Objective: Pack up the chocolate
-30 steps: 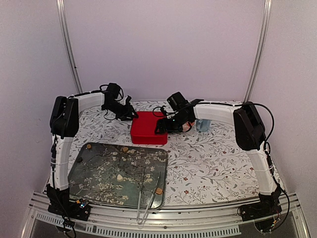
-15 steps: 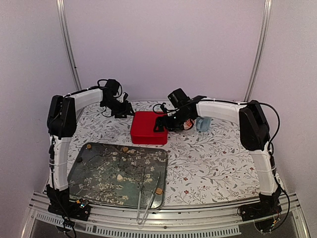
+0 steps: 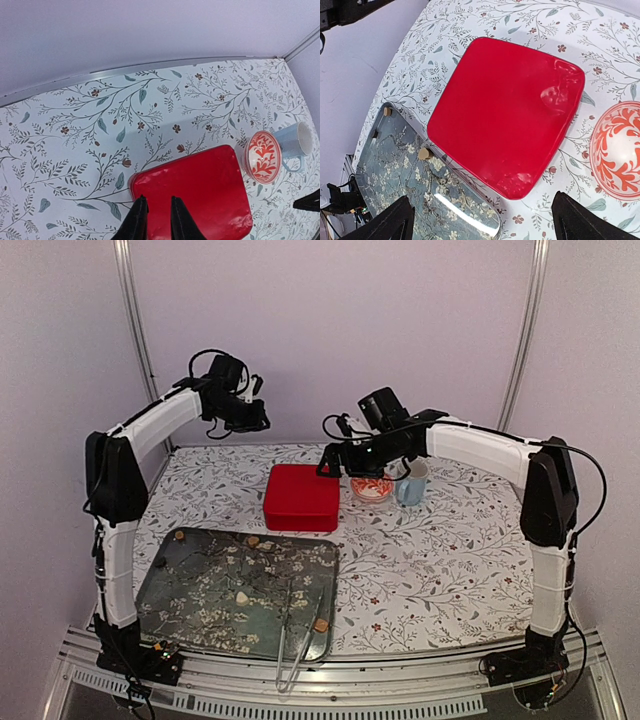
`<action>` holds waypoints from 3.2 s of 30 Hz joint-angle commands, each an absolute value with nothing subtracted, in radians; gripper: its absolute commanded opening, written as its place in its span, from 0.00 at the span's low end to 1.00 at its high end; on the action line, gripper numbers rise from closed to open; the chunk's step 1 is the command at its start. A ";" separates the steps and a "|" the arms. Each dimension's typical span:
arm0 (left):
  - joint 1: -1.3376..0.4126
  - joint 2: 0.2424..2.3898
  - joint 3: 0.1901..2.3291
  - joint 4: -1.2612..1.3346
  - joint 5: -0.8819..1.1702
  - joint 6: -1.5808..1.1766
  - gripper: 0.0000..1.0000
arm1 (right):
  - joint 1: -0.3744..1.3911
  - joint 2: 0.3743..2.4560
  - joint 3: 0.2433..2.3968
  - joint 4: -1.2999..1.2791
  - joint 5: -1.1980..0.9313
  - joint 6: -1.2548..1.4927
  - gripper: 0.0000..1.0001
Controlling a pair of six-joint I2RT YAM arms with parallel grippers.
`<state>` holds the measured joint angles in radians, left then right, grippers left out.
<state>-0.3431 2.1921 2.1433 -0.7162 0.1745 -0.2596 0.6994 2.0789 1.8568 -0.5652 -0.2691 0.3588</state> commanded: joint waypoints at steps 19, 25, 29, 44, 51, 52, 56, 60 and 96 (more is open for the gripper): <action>-0.428 2.487 2.266 -0.880 -0.002 -0.193 0.07 | 0.634 1.954 1.682 -0.538 -0.244 0.395 0.95; -0.459 2.394 2.268 -0.777 0.070 -0.167 0.11 | 0.632 1.949 1.679 -0.533 -0.245 0.400 0.95; -0.508 2.380 2.318 -0.714 0.123 -0.178 0.12 | 0.627 1.923 1.648 -0.526 -0.241 0.405 0.96; -0.606 2.519 2.383 -0.604 0.093 -0.196 0.11 | 0.576 1.765 1.463 -0.491 -0.227 0.428 0.96; -0.607 2.661 2.402 -0.707 0.147 -0.193 0.09 | 0.566 1.753 1.443 -0.491 -0.227 0.428 0.95; -0.607 2.666 2.400 -0.719 0.153 -0.191 0.09 | 0.565 1.753 1.443 -0.490 -0.228 0.428 0.95; -0.602 2.639 2.393 -0.725 0.144 -0.190 0.09 | 0.562 1.759 1.445 -0.488 -0.233 0.427 0.95; -0.589 2.572 2.412 -0.709 0.145 -0.201 0.10 | 0.561 1.768 1.451 -0.478 -0.250 0.428 0.95; -0.507 2.491 2.366 -0.730 0.020 -0.219 0.13 | 0.561 1.806 1.470 -0.454 -0.300 0.439 0.94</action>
<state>-0.5365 2.5717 2.3787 -0.6815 0.0505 -0.2279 0.5671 1.7943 1.4517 -0.4671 -0.2943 0.4335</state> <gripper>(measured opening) 0.130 0.942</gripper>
